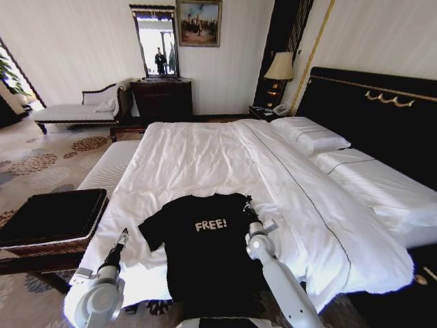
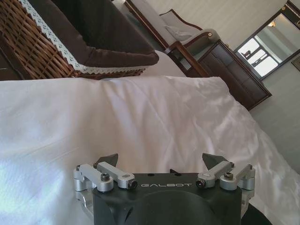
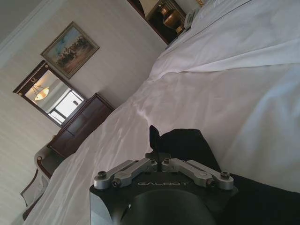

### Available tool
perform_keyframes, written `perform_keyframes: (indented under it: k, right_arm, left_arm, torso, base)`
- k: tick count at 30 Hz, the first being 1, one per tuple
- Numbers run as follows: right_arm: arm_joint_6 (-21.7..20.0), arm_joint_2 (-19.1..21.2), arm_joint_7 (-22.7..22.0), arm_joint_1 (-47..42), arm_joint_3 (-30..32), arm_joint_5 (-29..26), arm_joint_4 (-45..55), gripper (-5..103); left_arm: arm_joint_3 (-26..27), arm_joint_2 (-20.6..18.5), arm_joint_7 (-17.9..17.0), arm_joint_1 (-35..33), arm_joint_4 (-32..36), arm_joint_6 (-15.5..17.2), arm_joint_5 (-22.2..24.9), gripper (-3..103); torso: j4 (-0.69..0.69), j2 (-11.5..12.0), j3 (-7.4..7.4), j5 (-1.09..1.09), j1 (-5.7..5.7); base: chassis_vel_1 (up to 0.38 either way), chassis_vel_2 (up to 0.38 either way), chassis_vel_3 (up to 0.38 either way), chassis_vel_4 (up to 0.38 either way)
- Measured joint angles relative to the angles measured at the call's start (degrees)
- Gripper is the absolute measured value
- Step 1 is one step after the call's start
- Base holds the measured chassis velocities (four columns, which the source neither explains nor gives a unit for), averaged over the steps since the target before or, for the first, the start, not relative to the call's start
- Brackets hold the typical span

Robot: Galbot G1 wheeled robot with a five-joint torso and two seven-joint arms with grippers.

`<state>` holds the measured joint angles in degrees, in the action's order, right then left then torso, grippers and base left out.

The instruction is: Fold the clothes on the bed and place them into the basket.

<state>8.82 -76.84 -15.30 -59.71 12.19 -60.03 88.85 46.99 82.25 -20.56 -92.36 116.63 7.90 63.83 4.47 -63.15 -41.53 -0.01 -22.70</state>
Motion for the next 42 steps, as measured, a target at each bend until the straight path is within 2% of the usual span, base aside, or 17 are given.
perform_keyframes:
  k: [12,15,20,21,23,24,26,27,28,30,31,32,33,35,38,40,42]
  right_arm:
    - [-0.1,-1.9,-0.3,2.3,-4.9,2.5,-3.9,-2]
    - [0.1,-1.6,-0.1,2.1,-4.2,2.8,-3.3,14]
    - [1.1,-0.7,1.6,0.2,-1.4,0.3,3.0,30]
    - [1.1,-0.7,1.6,0.2,-1.4,0.3,3.0,30]
    - [1.8,-0.4,2.6,-1.3,-0.1,-0.9,6.1,41]
    - [2.0,-0.4,2.7,-2.2,0.8,-1.2,7.5,46]
    - [2.0,-0.3,2.7,-2.6,1.2,-1.2,8.0,46]
    - [2.0,-0.4,2.7,-3.7,2.5,-1.2,9.2,57]
    - [2.0,-0.6,2.6,-4.4,3.5,-1.1,9.9,57]
    - [2.0,-1.0,2.3,-5.3,5.0,-1.0,10.8,68]
    - [2.0,-1.0,2.3,-5.3,5.0,-1.0,10.8,68]
    - [1.9,-1.4,1.9,-6.1,6.3,-1.0,11.6,74]
    - [1.7,-1.8,1.5,-6.9,7.4,-1.0,12.3,79]
    - [1.5,-2.2,1.1,-7.6,8.2,-1.1,12.9,79]
    - [1.1,-2.8,0.5,-9.4,9.8,-1.1,14.1,95]
    - [1.0,-2.8,0.3,-10.0,10.1,-1.2,14.4,95]
    - [0.9,-2.6,0.0,-10.8,10.5,-1.2,14.6,99]
  left_arm:
    - [-0.7,-0.1,0.0,1.7,-2.5,0.0,-0.6,100]
    - [-0.8,-0.1,0.0,2.1,-3.1,0.0,-0.6,100]
    - [-0.8,-0.2,0.0,2.4,-3.9,-0.1,-0.6,100]
    - [-0.8,-0.2,0.0,2.4,-3.9,-0.1,-0.6,100]
    - [-0.9,-0.2,0.0,2.5,-4.2,-0.1,-0.2,100]
    - [-1.1,-0.2,0.0,2.5,-4.2,0.2,0.9,100]
    - [-1.2,-0.2,0.1,2.6,-4.1,0.5,1.7,100]
    - [-1.6,-0.1,0.3,2.8,-3.6,1.6,4.4,100]
    - [-1.9,0.1,0.5,3.2,-3.3,2.5,6.5,100]
    - [-2.4,0.4,0.8,4.1,-3.3,3.7,9.3,100]
    - [-2.4,0.4,0.8,4.1,-3.3,3.7,9.3,100]
    - [-2.7,0.6,1.1,5.0,-3.7,4.5,10.3,100]
    - [-3.1,0.8,1.3,6.0,-4.6,5.0,10.6,100]
    - [-3.4,0.9,1.4,6.9,-5.4,5.3,10.6,100]
    - [-4.1,1.3,1.5,9.1,-7.7,5.8,9.9,100]
    - [-4.3,1.5,1.6,9.7,-8.3,6.0,9.7,102]
    - [-4.7,2.0,1.7,10.3,-9.0,6.1,9.1,93]
  torso:
    - [-0.01,0.0,0.0,0.01,0.0]
    - [-0.01,0.0,0.0,0.01,0.0]
    - [0.0,0.0,0.0,0.0,0.0]
    - [0.0,0.0,0.0,0.0,0.0]
    - [-0.01,0.0,0.0,0.0,0.0]
    - [-0.01,0.0,0.0,0.01,0.01]
    - [-0.02,0.0,0.0,0.01,0.01]
    - [-0.01,0.0,0.0,0.0,0.01]
    - [-0.01,0.0,0.0,0.02,0.01]
    - [0.0,0.0,0.0,0.02,0.01]
    - [0.0,0.0,0.0,0.02,0.01]
    - [0.0,0.0,0.0,0.01,0.01]
    - [0.0,0.0,0.0,0.02,0.01]
    - [0.0,0.0,0.0,0.01,0.01]
    - [0.0,0.0,0.0,0.01,0.01]
    - [0.0,0.0,0.0,0.01,0.0]
    - [0.0,0.0,0.0,0.01,0.0]
  base:
    - [0.0,0.0,0.0,0.0]
    - [0.0,0.0,0.0,0.0]
    - [0.0,0.0,0.0,0.0]
    - [0.0,0.0,0.0,0.0]
    - [0.0,0.0,0.0,0.0]
    - [0.0,0.0,0.0,0.0]
    - [0.0,0.0,0.0,0.0]
    - [0.0,0.0,0.0,0.0]
    - [0.0,0.0,0.0,0.0]
    - [0.0,0.0,0.0,0.0]
    - [0.0,0.0,0.0,0.0]
    - [0.0,0.0,0.0,0.0]
    - [0.0,0.0,0.0,0.0]
    - [0.0,0.0,0.0,0.0]
    - [0.0,0.0,0.0,0.0]
    - [0.0,0.0,0.0,0.0]
    - [0.0,0.0,0.0,0.0]
